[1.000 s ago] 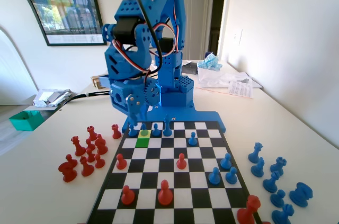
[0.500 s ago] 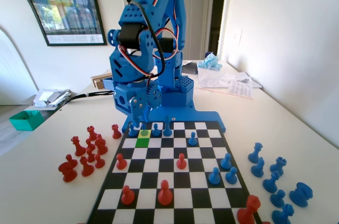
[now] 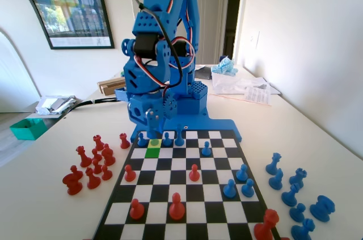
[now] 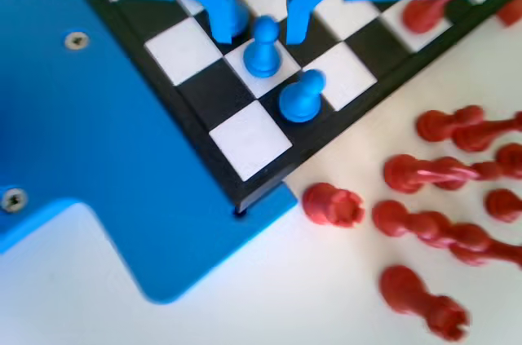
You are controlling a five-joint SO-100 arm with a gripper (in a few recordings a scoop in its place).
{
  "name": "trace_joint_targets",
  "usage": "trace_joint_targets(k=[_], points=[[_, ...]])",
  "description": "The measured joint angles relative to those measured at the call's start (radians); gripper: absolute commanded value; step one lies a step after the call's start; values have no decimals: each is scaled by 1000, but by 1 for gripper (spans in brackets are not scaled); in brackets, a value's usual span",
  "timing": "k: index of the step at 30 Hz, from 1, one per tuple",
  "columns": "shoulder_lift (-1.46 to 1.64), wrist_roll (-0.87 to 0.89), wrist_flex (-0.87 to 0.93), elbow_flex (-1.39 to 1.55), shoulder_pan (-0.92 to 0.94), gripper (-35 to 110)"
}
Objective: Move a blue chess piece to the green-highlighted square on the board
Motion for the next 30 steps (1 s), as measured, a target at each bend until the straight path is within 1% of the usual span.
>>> trace_joint_targets(k=[11,19,21,30], points=[[-17,0,-63,32,0,12],[-17,0,-84,52,0,6],[-17,0,-115,60,0,5],[-15,0,-167,101,0,2]])
